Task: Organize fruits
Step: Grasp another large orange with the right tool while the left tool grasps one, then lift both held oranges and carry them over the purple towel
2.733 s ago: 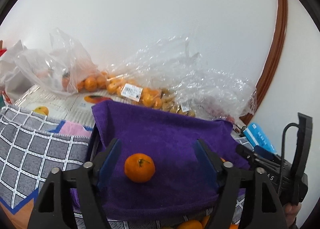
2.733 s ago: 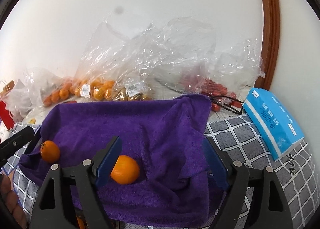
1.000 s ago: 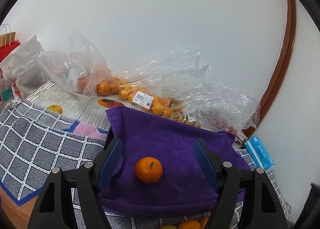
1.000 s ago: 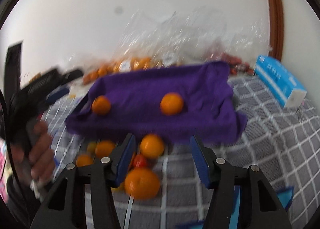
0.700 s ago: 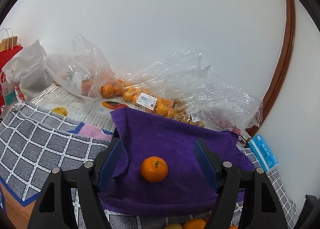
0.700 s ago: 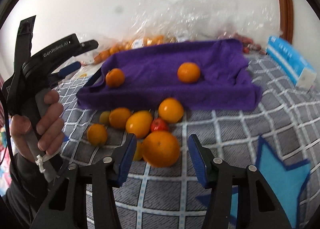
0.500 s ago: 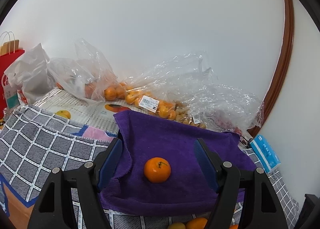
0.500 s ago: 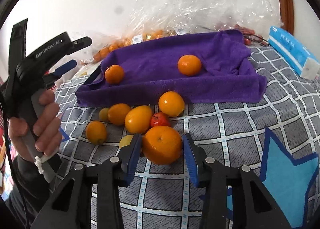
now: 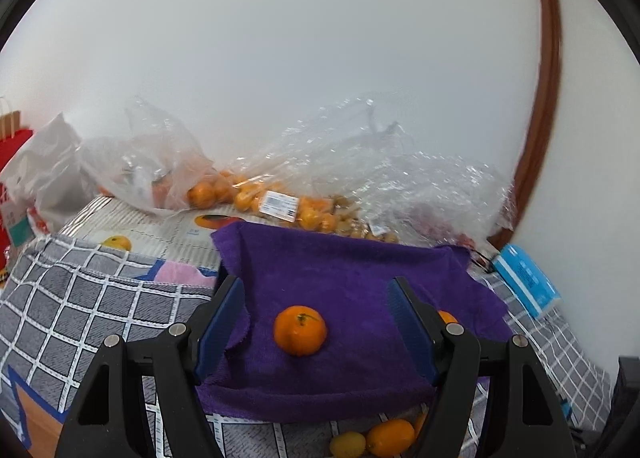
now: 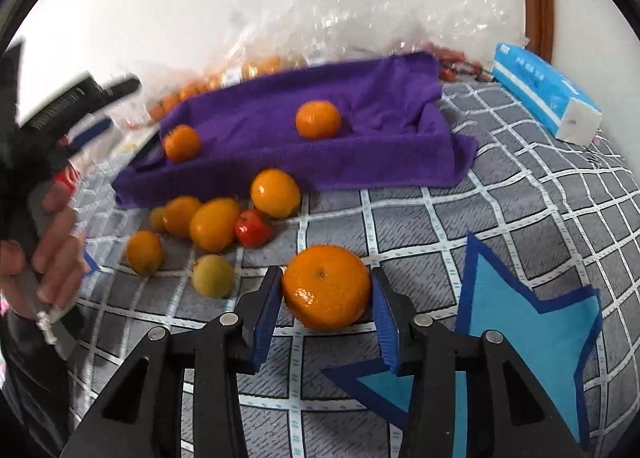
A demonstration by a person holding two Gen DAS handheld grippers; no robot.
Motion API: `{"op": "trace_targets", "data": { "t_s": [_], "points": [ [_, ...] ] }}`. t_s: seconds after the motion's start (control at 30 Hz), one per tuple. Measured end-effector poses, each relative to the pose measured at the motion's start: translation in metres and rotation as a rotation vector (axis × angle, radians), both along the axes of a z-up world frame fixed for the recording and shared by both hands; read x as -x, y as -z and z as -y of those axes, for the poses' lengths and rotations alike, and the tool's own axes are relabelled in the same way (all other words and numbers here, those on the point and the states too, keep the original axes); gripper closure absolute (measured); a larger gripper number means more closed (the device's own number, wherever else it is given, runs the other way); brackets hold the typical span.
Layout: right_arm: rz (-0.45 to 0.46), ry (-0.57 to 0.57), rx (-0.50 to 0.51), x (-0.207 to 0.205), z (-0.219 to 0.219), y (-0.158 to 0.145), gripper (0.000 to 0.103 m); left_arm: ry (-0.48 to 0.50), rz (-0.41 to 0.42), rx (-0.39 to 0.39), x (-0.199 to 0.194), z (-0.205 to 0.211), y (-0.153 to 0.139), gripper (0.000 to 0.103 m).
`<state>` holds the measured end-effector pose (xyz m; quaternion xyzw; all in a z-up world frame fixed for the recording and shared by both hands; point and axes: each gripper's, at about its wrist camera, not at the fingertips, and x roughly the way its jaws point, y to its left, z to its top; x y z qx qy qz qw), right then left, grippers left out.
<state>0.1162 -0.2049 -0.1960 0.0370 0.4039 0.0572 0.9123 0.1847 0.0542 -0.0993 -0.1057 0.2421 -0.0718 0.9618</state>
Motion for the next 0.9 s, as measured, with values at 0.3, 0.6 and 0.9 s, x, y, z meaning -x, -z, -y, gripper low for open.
{"op": "trace_targets", "data": {
  "t_s": [0.3,0.6,0.9],
  "points": [
    [0.069,0.016,-0.062,0.013,0.013,-0.009,0.061,0.139,-0.14,-0.072,0.045,0.009,0.009,0.031],
    [0.077,0.015,-0.074,0.012,0.013,-0.01,0.06,0.226,-0.288,-0.136,0.058,0.031,0.056,0.042],
    [0.091,0.023,-0.135,0.016,0.022,-0.01,0.06,0.275,-0.33,-0.032,0.06,0.02,0.064,0.069]
  ]
}}
